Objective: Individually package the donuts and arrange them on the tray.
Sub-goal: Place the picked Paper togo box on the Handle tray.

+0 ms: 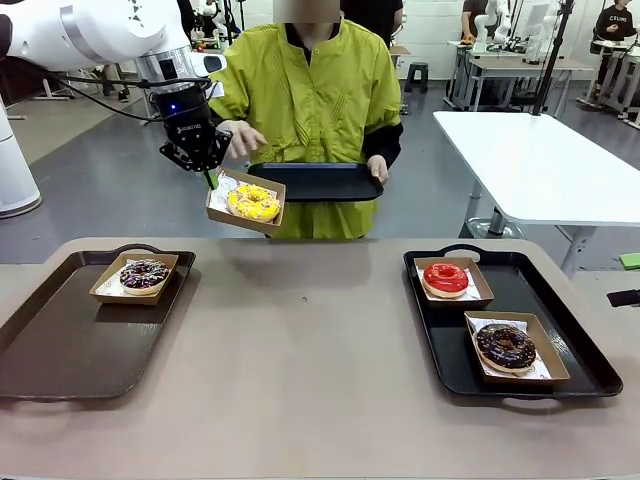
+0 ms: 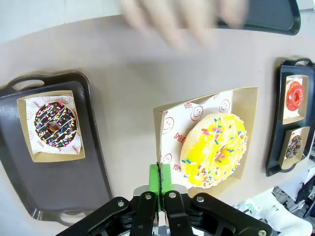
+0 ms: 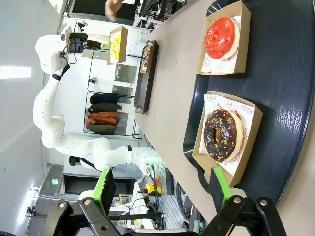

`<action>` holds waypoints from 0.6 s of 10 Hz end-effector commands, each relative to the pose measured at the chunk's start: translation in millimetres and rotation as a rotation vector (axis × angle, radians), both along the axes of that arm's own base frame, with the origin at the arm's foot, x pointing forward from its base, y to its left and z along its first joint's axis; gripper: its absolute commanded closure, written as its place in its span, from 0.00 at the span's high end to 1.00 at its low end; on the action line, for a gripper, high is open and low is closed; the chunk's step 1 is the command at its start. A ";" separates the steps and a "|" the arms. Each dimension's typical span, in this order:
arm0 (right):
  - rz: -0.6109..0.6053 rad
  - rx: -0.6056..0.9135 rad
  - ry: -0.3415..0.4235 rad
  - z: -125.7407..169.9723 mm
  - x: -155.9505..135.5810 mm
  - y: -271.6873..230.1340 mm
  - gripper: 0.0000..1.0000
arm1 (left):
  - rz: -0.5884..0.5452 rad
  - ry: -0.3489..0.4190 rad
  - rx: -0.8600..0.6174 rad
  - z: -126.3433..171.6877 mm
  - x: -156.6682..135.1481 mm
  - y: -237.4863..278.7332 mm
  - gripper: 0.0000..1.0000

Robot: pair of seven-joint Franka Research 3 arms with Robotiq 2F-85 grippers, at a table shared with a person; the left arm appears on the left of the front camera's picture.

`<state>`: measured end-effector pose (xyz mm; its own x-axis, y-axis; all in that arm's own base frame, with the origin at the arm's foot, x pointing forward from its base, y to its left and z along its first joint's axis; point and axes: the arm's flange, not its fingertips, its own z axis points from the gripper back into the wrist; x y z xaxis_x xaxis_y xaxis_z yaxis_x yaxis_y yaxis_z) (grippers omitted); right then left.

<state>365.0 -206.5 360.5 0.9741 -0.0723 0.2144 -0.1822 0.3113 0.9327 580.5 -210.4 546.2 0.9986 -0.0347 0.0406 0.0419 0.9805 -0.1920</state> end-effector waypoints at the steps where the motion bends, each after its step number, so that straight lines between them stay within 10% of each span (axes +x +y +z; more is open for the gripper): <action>1: 0.024 0.000 -0.001 -0.2 -1.8 -3.1 1.00 | -0.003 -0.003 -0.001 1.2 0.0 1.2 0.00; 6: 0.024 0.000 -0.001 -0.2 -1.8 -3.1 1.00 | -0.003 -0.003 -0.001 1.2 0.0 1.2 0.00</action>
